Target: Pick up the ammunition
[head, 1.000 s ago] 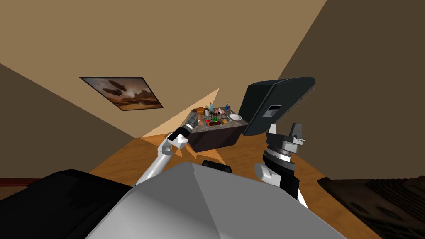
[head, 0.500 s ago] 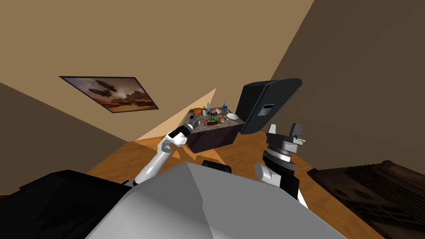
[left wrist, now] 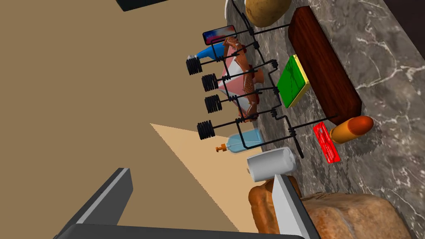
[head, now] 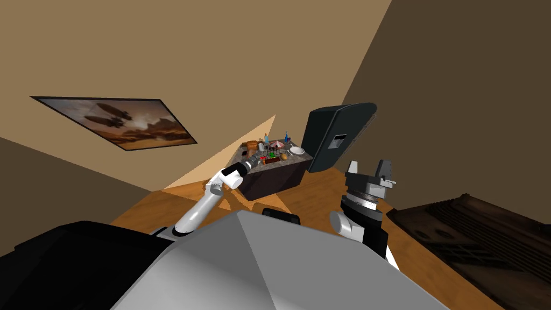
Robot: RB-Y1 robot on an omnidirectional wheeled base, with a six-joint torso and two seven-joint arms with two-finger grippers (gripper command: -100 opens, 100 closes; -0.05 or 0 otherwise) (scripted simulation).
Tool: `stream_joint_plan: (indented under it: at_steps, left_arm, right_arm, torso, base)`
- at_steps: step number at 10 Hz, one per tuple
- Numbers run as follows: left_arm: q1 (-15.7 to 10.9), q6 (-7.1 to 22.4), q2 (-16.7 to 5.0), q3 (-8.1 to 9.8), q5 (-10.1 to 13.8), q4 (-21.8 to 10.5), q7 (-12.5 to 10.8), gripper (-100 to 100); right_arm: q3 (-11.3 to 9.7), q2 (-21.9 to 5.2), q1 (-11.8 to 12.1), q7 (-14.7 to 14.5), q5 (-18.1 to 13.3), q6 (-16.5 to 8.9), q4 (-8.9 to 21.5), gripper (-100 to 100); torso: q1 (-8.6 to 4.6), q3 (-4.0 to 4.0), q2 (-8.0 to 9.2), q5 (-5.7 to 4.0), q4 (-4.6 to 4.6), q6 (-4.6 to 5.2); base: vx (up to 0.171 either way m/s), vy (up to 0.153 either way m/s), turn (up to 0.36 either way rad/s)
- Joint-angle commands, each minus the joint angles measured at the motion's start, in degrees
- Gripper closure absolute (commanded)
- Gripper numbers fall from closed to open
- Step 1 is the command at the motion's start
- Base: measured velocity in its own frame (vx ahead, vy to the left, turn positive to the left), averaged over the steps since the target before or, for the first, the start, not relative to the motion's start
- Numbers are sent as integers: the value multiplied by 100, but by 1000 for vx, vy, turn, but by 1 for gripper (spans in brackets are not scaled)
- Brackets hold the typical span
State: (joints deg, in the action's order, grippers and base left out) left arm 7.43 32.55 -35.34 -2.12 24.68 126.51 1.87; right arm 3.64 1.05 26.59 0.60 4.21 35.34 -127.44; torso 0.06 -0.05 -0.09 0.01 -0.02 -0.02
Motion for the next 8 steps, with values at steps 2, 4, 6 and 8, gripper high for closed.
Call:
stream_joint_plan:
  at_steps: [2, 4, 6, 8]
  left_arm:
    - [-101, 455, -272, -102, 177, -87, 9, -100]
    - [-162, 703, -444, -190, 279, -169, 22, -100]
    - [-220, 1022, -613, -283, 376, -255, 35, -100]
    - [-272, 1343, -781, -381, 468, -344, 48, -100]
  right_arm:
    - [0, 0, 1, 0, 0, 0, 0, 0]
    - [1, 0, 1, 0, 0, 0, 0, 0]
    - [1, 0, 1, 0, 0, 0, 0, 0]
    - [1, 0, 1, 0, 0, 0, 0, 0]
  torso:
    - [1, 0, 0, 0, 0, -3]
    - [4, -2, -4, 1, -1, -3]
    - [4, -4, -7, 1, -2, -5]
    - [3, -5, -8, 1, -2, -4]
  base:
    - [28, 2, -109]
    - [38, 7, -131]
    - [42, 9, -110]
    - [49, 9, -112]
